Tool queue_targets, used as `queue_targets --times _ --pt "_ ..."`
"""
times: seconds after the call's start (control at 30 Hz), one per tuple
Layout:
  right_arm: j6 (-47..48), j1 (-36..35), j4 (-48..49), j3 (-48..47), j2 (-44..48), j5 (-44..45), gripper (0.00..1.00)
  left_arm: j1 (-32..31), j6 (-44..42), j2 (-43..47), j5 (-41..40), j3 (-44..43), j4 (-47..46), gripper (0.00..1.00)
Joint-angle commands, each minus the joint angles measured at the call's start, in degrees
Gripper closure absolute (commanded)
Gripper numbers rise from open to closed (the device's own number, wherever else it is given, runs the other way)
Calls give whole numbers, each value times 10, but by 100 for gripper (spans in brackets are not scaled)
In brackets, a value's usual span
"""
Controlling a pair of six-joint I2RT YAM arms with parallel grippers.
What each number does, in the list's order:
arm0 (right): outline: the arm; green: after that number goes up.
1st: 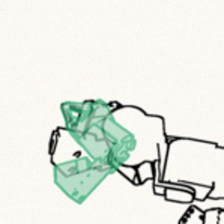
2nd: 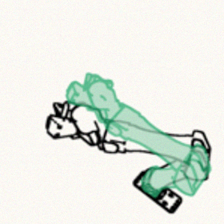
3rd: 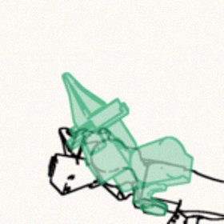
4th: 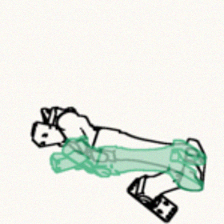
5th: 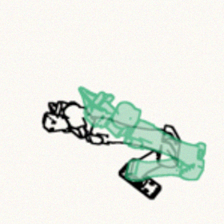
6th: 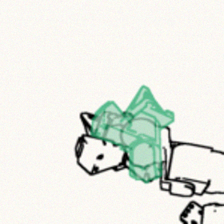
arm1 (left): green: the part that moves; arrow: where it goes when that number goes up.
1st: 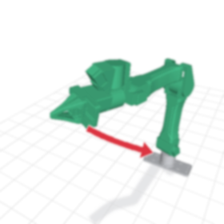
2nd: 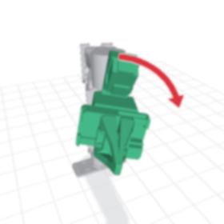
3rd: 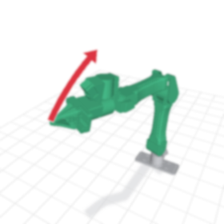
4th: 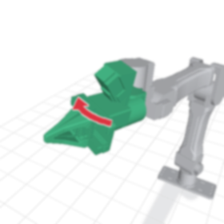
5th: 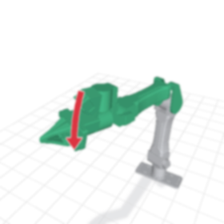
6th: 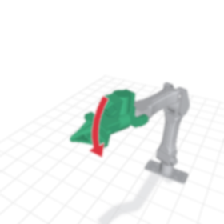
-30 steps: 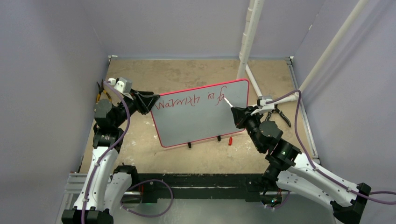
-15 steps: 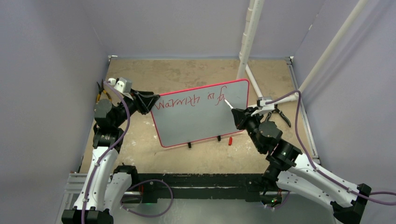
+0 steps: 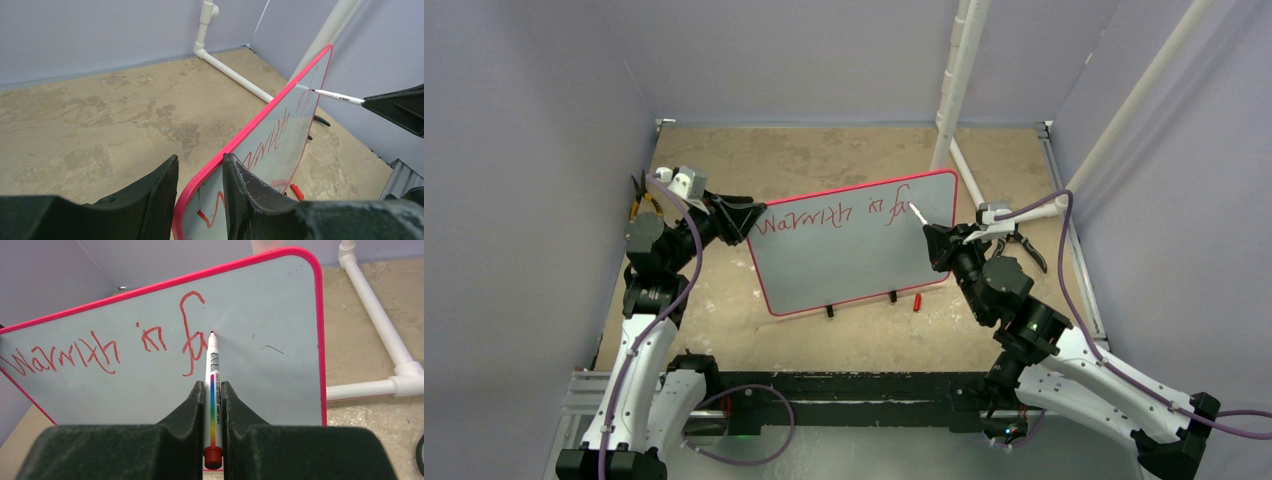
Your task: Write a sentence on the whiteboard
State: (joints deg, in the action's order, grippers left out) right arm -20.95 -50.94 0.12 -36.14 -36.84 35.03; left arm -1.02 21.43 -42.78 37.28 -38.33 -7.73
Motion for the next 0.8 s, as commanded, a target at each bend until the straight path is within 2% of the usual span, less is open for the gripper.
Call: queue_targets --times 0.0,0.23,0.53,0.77 --pt "19 2 26 -28 -6 14 100 0 -5 0 15 4 -4 64" --pt "8 2 11 -23 -15 31 100 0 -4 0 16 4 -4 64" --pt "-42 2 -29 6 5 9 100 0 -3 1 17 5 -5 64" --pt "-42 2 -26 5 8 10 100 0 -3 1 17 5 -5 64"
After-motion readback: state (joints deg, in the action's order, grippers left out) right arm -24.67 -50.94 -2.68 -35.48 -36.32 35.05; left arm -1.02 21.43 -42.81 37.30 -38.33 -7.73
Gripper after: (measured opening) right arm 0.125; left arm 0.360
